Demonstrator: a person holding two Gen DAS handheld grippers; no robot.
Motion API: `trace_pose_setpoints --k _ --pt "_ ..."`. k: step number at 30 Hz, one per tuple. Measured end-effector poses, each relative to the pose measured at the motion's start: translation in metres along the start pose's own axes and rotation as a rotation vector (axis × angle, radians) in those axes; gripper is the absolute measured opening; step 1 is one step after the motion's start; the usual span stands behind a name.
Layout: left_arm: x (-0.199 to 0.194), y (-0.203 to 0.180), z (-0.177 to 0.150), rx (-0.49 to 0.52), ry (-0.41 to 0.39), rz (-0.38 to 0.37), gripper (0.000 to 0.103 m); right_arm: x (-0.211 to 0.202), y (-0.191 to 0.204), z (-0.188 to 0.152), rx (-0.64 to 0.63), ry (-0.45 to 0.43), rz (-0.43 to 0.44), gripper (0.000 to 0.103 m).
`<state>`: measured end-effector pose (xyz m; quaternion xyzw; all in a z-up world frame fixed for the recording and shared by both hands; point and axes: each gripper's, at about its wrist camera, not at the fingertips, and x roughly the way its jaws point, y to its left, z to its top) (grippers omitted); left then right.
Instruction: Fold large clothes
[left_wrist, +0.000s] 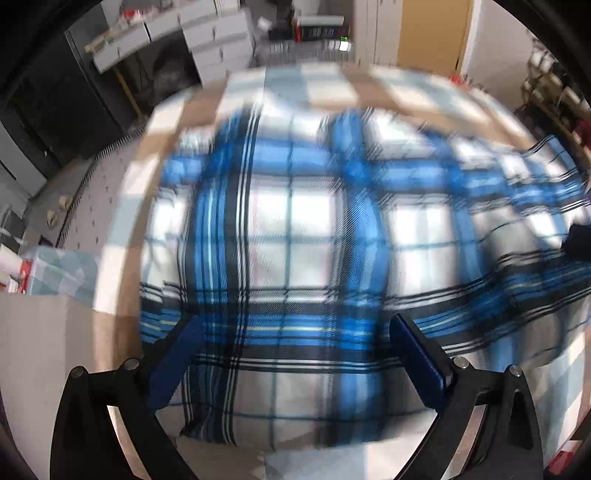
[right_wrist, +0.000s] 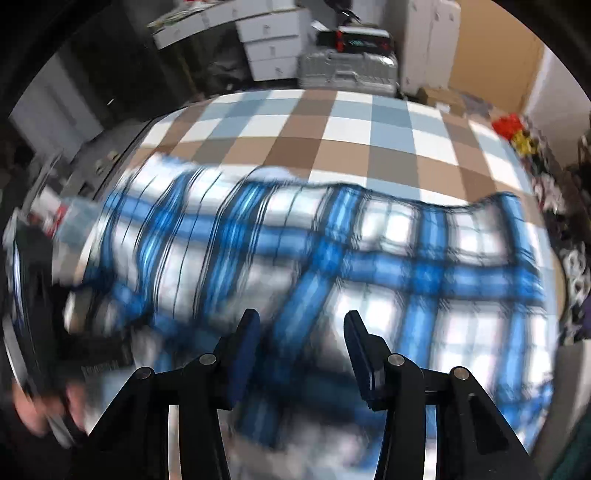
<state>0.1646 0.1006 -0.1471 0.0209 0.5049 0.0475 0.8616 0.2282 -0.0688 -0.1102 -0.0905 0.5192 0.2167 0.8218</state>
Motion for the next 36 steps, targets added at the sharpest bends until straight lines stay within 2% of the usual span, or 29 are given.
trace_pose_setpoints --k 2,4,5,8,10,12,14,17,19,20,23,24,27,28,30,31,33,36 --pt "-0.020 -0.016 -0.001 0.033 -0.058 -0.069 0.099 0.005 0.004 -0.020 -0.035 0.021 -0.041 0.047" --pt "-0.027 -0.034 -0.002 0.069 -0.072 -0.128 0.099 0.023 -0.002 -0.029 -0.053 0.054 -0.095 0.044" --pt "-0.026 -0.046 -0.003 0.095 -0.068 -0.135 0.099 0.033 -0.006 -0.037 -0.041 0.064 -0.093 0.044" --pt "0.000 -0.069 -0.006 0.156 -0.015 -0.051 0.099 0.040 -0.007 -0.049 -0.048 0.021 -0.113 0.047" --pt "0.018 -0.068 -0.007 0.153 0.019 0.003 0.101 0.040 -0.008 -0.049 -0.031 0.015 -0.111 0.049" --pt "0.024 -0.058 -0.004 0.099 0.036 -0.001 0.101 0.030 -0.016 -0.046 -0.021 0.017 -0.064 0.046" --pt "0.025 -0.046 -0.004 0.076 0.046 -0.006 0.103 0.010 -0.027 -0.047 0.000 -0.027 -0.037 0.043" --pt "0.024 -0.041 -0.007 0.091 0.034 -0.018 0.103 -0.024 -0.060 -0.048 0.062 -0.109 -0.091 0.046" --pt "0.025 -0.039 -0.005 0.087 0.039 -0.020 0.103 -0.025 -0.081 -0.051 0.101 -0.083 -0.130 0.046" --pt "0.025 -0.037 -0.005 0.085 0.041 -0.020 0.103 -0.013 -0.095 -0.054 0.130 -0.033 -0.144 0.046" --pt "0.023 -0.041 -0.006 0.079 0.047 -0.016 0.103 0.023 -0.111 -0.067 0.167 0.054 -0.121 0.045" --pt "0.022 -0.042 -0.007 0.077 0.052 -0.012 0.103 0.022 -0.110 -0.069 0.160 0.004 -0.138 0.048" --pt "0.011 -0.041 -0.001 0.091 0.058 -0.017 0.100 0.023 -0.108 -0.060 0.165 0.044 -0.160 0.049" --pt "-0.003 -0.040 0.003 0.090 0.027 -0.032 0.100 0.019 -0.108 -0.056 0.169 0.040 -0.154 0.048" --pt "-0.033 -0.039 0.016 0.117 -0.059 -0.079 0.100 -0.002 -0.107 -0.041 0.139 -0.049 -0.125 0.048" --pt "-0.040 -0.040 0.024 0.130 -0.078 -0.083 0.100 -0.009 -0.107 -0.035 0.122 -0.071 -0.143 0.048" --pt "-0.039 -0.042 0.044 0.158 -0.073 -0.045 0.100 -0.009 -0.111 -0.017 0.108 -0.075 -0.185 0.048" --pt "-0.006 -0.043 0.073 0.184 -0.022 0.030 0.100 0.006 -0.127 0.005 0.126 -0.056 -0.214 0.048"
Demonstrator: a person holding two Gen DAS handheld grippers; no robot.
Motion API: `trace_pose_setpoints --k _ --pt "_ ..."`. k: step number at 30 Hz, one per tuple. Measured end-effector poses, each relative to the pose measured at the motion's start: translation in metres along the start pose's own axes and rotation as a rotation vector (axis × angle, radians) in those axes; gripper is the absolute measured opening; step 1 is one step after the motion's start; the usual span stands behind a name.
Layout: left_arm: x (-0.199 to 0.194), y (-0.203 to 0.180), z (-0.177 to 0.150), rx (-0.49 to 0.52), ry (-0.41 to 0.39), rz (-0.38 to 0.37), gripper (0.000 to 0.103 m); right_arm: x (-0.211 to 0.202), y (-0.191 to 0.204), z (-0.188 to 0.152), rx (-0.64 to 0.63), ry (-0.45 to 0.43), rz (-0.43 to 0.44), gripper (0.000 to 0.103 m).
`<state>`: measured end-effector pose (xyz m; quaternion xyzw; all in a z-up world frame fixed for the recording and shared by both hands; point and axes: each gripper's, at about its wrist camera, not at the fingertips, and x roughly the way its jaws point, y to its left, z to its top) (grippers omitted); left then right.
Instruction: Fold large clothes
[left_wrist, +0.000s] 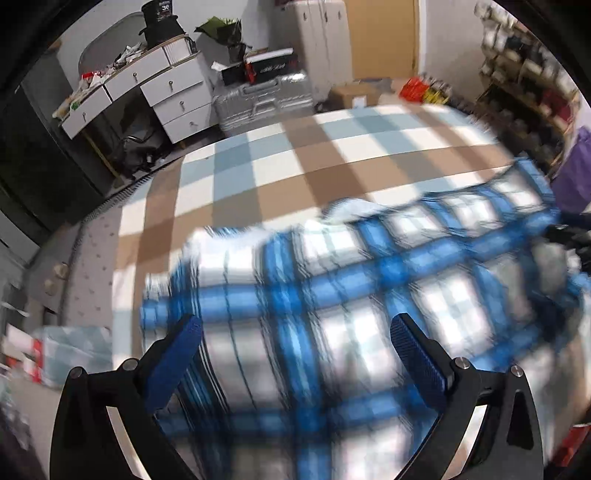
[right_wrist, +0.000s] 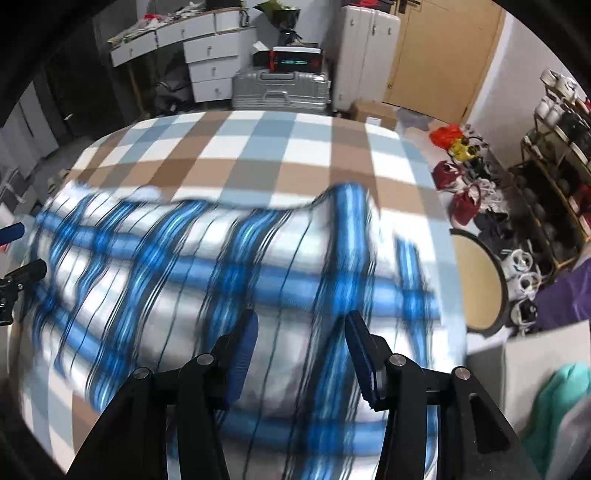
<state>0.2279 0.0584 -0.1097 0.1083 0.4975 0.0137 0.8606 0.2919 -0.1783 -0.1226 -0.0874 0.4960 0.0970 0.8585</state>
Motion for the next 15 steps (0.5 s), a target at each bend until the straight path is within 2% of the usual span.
trace_pose_setpoints --k 2,4,6,9,11,13,15 --pt "0.023 0.006 0.002 -0.013 0.065 0.023 0.100 0.024 -0.010 0.011 0.028 0.040 -0.020 0.048" --pt "0.053 0.013 -0.002 -0.023 0.151 0.011 0.102 0.047 -0.017 0.009 0.051 0.088 -0.009 0.049" --pt "0.056 0.015 -0.007 -0.030 0.148 0.005 0.102 0.058 -0.016 0.008 0.065 0.094 -0.013 0.050" --pt "0.054 0.011 -0.011 -0.017 0.135 0.014 0.103 0.052 -0.008 0.006 0.046 0.084 -0.045 0.051" --pt "0.052 0.019 -0.015 -0.038 0.140 -0.033 0.103 0.042 -0.010 0.004 0.051 0.083 -0.033 0.051" --pt "0.042 0.028 -0.019 -0.062 0.150 -0.041 0.102 0.016 -0.019 -0.004 0.107 0.025 0.018 0.051" --pt "0.023 0.035 -0.030 -0.060 0.139 -0.036 0.102 -0.014 -0.029 -0.020 0.172 -0.038 0.119 0.051"
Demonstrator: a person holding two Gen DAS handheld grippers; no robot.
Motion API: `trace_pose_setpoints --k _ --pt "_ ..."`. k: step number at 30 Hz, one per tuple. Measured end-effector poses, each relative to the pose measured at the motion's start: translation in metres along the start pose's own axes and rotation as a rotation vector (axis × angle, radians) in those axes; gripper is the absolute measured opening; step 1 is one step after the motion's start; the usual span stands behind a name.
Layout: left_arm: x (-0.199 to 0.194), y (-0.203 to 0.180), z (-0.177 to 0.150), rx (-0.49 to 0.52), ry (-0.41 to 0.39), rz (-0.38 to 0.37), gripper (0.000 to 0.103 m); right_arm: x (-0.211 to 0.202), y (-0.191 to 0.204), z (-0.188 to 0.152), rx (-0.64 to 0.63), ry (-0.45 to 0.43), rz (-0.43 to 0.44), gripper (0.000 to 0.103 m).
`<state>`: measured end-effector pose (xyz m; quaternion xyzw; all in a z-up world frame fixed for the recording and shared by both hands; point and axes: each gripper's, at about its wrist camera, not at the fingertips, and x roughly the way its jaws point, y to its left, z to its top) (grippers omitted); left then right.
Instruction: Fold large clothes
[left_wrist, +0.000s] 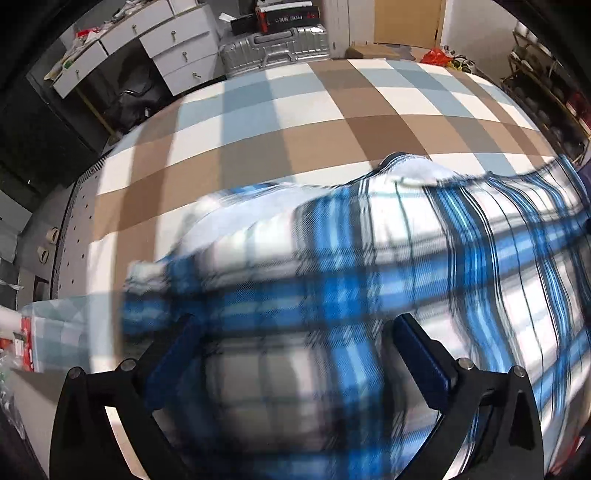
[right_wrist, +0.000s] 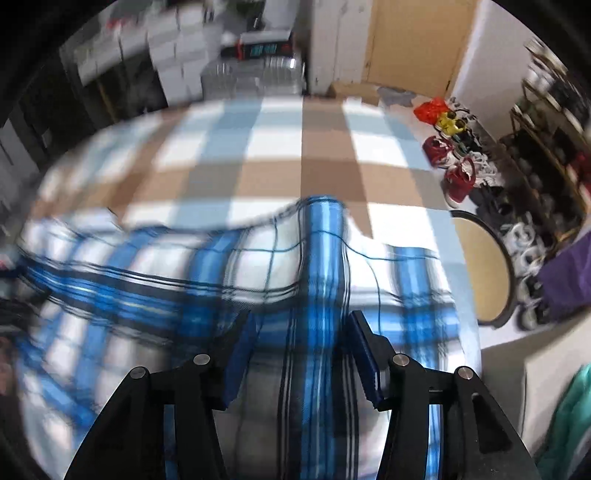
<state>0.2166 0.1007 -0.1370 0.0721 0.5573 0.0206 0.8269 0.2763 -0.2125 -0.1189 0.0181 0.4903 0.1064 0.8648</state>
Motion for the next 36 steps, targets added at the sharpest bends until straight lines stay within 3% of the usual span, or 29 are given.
trace_pose_setpoints --k 3,6,8,13,17,20,27,30,32,33,34,36 --pt "-0.028 0.014 -0.032 0.001 -0.032 0.036 0.102 -0.043 -0.011 -0.033 0.078 -0.058 0.126 0.054" --pt "-0.047 0.038 -0.068 -0.039 -0.033 0.057 0.102 -0.077 -0.026 -0.077 0.175 -0.124 0.228 0.073" --pt "-0.049 0.053 -0.085 -0.078 -0.014 0.057 0.102 -0.084 -0.036 -0.102 0.234 -0.122 0.253 0.073" --pt "-0.017 0.084 -0.113 -0.194 0.121 0.013 0.102 -0.068 -0.065 -0.148 0.428 -0.044 0.357 0.075" --pt "-0.008 0.086 -0.119 -0.225 0.121 -0.068 0.102 -0.035 -0.091 -0.164 0.652 0.030 0.515 0.075" --pt "0.000 0.084 -0.118 -0.229 0.139 -0.121 0.102 -0.018 -0.100 -0.162 0.755 0.030 0.590 0.075" --pt "0.001 0.079 -0.107 -0.178 0.070 -0.105 0.098 -0.006 -0.095 -0.138 0.815 -0.016 0.599 0.079" --pt "-0.005 0.071 -0.100 -0.140 0.042 -0.098 0.076 -0.006 -0.087 -0.127 0.788 -0.053 0.515 0.078" --pt "-0.010 0.065 -0.097 -0.123 0.041 -0.108 0.049 -0.004 -0.077 -0.117 0.745 -0.062 0.396 0.065" --pt "-0.012 0.060 -0.096 -0.112 0.043 -0.114 0.041 -0.004 -0.072 -0.114 0.722 -0.064 0.344 0.043" --pt "-0.014 0.054 -0.095 -0.097 0.042 -0.113 0.029 -0.003 -0.069 -0.113 0.701 -0.072 0.326 0.029" --pt "-0.019 0.041 -0.097 -0.042 0.027 -0.050 0.025 -0.007 -0.061 -0.111 0.639 -0.103 0.288 0.016"
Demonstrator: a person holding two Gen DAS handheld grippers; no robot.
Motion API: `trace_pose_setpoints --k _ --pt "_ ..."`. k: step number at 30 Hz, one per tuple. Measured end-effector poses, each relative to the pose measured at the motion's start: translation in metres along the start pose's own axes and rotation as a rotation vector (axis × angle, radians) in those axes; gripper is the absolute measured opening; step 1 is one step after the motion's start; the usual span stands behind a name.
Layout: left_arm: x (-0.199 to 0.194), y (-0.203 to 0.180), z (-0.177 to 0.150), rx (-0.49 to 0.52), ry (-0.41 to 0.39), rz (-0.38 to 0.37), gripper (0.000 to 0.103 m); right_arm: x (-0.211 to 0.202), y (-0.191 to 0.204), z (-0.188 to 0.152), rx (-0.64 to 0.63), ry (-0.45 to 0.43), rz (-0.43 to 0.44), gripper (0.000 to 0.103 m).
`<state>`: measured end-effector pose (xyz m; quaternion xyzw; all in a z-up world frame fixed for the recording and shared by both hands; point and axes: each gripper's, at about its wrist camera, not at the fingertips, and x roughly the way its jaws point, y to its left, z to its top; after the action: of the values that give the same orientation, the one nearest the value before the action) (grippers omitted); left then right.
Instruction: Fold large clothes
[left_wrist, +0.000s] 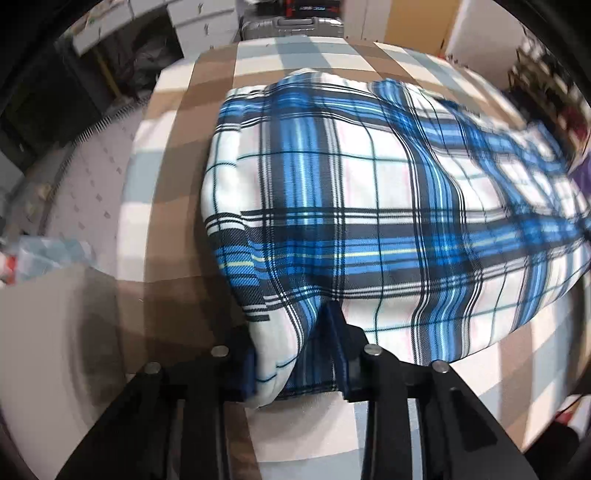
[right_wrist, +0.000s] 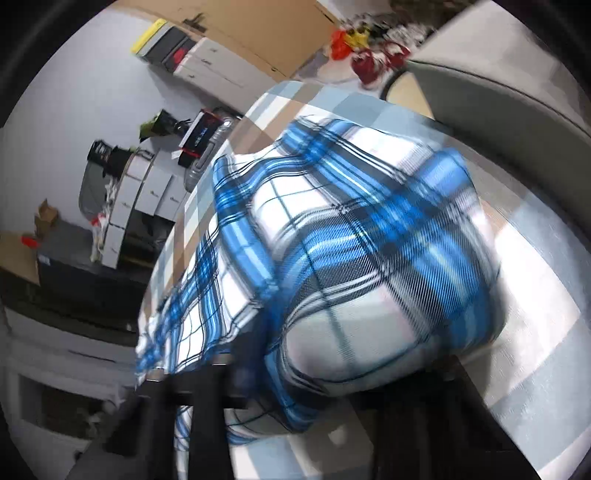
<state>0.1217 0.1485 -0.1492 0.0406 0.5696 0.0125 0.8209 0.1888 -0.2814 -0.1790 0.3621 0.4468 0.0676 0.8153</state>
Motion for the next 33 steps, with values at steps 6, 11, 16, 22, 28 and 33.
trace_pose_setpoints --k 6,11,16,22,28,33 --pt "-0.003 -0.002 -0.021 0.049 0.022 0.080 0.006 -0.021 0.023 -0.018 -0.213 -0.054 -0.092 0.008" --pt "-0.008 0.007 -0.042 0.019 0.069 -0.003 0.004 -0.039 0.015 -0.031 -0.276 -0.036 -0.115 0.008" --pt "-0.024 0.000 -0.084 0.078 0.106 -0.007 0.004 -0.061 0.007 -0.054 -0.365 0.025 -0.146 0.008" --pt "-0.054 0.005 -0.106 0.080 0.079 0.054 0.013 -0.078 -0.003 -0.061 -0.415 0.115 -0.191 0.030" --pt "-0.117 -0.008 -0.103 0.047 -0.150 0.172 0.072 -0.129 0.021 -0.069 -0.434 -0.023 -0.188 0.040" --pt "-0.105 -0.061 -0.079 0.092 -0.177 0.055 0.076 -0.139 0.095 -0.099 -0.593 -0.207 -0.232 0.040"
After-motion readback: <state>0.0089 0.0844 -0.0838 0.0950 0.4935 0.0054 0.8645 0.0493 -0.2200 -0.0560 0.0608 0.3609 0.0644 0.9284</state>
